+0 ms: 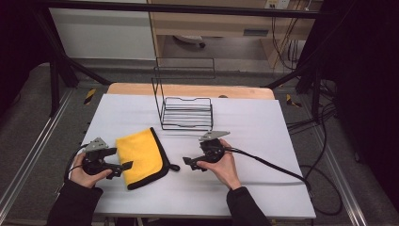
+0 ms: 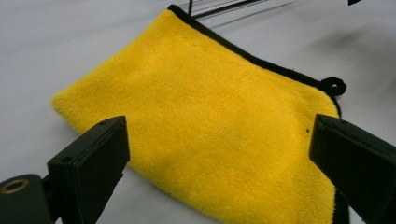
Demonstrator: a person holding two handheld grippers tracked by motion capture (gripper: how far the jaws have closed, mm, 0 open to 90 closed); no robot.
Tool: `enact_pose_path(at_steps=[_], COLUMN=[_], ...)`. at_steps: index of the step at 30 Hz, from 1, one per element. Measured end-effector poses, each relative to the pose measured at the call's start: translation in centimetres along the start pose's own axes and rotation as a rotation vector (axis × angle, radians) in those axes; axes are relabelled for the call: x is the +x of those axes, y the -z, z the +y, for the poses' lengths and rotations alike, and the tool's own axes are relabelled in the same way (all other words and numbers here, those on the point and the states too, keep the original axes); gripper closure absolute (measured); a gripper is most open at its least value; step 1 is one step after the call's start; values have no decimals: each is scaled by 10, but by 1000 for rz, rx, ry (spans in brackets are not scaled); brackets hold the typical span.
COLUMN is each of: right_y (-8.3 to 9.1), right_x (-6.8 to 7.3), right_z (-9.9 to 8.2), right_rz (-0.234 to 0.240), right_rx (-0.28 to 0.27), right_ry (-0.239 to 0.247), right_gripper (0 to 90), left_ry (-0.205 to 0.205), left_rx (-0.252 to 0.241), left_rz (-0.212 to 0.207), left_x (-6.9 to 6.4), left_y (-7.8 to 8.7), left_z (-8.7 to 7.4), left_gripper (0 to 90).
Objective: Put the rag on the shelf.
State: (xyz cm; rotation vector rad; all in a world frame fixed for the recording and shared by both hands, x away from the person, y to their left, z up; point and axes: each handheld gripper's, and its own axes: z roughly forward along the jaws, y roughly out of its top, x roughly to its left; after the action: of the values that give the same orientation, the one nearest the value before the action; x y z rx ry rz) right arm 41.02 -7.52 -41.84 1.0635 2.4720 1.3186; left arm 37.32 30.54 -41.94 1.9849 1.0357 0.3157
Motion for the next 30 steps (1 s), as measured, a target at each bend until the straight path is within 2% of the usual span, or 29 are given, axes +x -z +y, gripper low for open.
enact_pose_path(at_steps=[4,10,16,17,20,24,27,30], right_y=[-22,-52,-76,-79,-87,-93,-94,-94], right_x=[11,25,35,36,40,43,45,47], right_z=[9,20,24,25,25,22,22,22], right_rz=[0,6,16,14,35,30,42,47], right_rx=[12,38,72,78,91,111,125,143], right_ry=[8,18,20,34,36,59,77,74], right_gripper=[93,156,254,286,345,425,512,557], left_ry=[17,16,8,8,7,9,8,8], left_rx=[1,1,6,5,3,3,2,1], left_rz=[17,32,37,38,39,40,39,41], left_x=[7,9,10,10,10,10,10,10], left_y=[1,1,1,1,2,2,2,2], left_z=[-3,-4,-4,-4,-4,-4,-4,-4], left_gripper=[53,53,54,54,56,59,62,65])
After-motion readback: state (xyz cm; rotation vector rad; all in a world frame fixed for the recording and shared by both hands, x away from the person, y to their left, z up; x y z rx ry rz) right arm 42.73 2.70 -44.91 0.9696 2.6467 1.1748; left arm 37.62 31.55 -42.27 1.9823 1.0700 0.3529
